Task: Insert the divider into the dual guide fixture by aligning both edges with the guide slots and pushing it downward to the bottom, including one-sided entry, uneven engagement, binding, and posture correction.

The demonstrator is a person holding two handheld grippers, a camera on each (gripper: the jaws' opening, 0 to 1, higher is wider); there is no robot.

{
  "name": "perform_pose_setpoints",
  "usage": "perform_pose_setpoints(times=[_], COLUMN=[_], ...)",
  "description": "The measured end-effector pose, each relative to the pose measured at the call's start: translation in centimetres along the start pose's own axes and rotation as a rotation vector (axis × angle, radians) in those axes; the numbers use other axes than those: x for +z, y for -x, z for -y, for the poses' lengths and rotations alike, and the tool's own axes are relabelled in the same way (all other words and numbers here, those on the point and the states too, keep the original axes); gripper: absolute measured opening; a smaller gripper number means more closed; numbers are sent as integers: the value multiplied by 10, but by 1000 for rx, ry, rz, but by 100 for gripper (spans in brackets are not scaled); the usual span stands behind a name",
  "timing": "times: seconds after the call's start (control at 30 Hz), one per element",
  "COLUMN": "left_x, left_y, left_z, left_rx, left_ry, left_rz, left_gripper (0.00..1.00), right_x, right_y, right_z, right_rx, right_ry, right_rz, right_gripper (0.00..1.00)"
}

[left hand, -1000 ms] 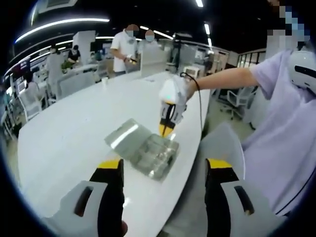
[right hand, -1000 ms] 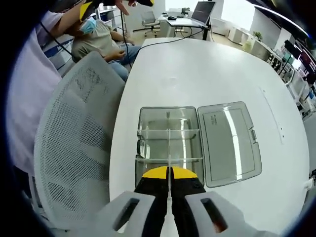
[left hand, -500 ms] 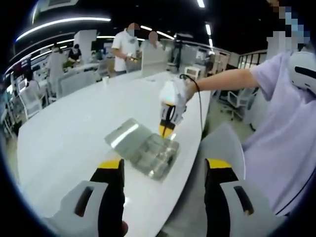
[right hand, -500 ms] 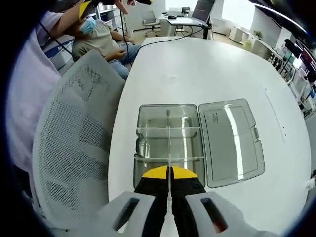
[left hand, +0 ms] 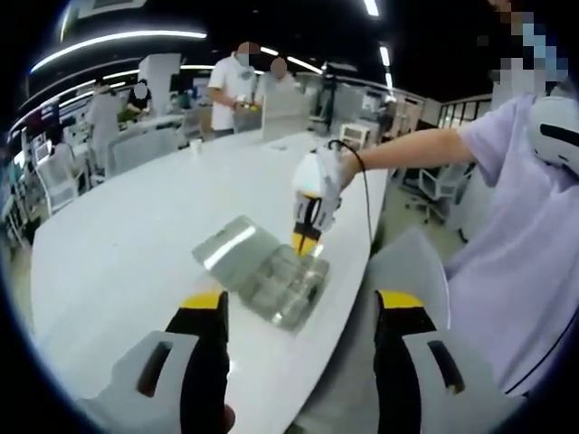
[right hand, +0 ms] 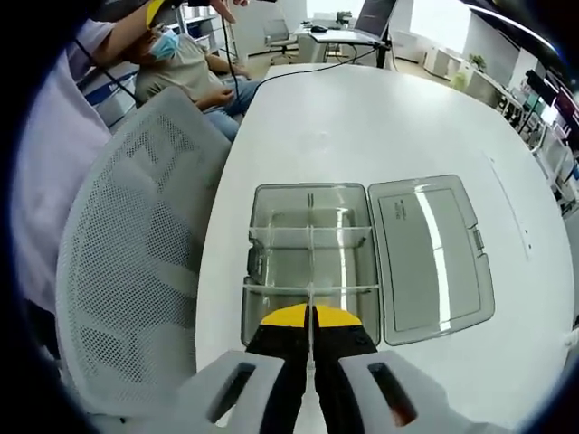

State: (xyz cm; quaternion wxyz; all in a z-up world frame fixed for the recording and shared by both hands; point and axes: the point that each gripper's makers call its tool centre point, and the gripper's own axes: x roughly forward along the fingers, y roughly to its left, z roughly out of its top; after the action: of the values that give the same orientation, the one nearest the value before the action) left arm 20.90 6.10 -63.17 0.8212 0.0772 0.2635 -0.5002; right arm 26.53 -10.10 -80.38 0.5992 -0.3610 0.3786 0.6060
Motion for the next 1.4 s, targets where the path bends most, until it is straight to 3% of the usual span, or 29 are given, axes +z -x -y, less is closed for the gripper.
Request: perform_pose_setpoints(times=[1.4], left_x=[-1], left_y=[-5], left_z=[-9], left_rx=[-1], left_ry=[22], left_rz=[18], left_gripper=[61], right_x=[-11], right_y=[-19], right_z=[0], right_rx=[35], right_ry=[-3], right_rz=[-22], right_gripper=[0])
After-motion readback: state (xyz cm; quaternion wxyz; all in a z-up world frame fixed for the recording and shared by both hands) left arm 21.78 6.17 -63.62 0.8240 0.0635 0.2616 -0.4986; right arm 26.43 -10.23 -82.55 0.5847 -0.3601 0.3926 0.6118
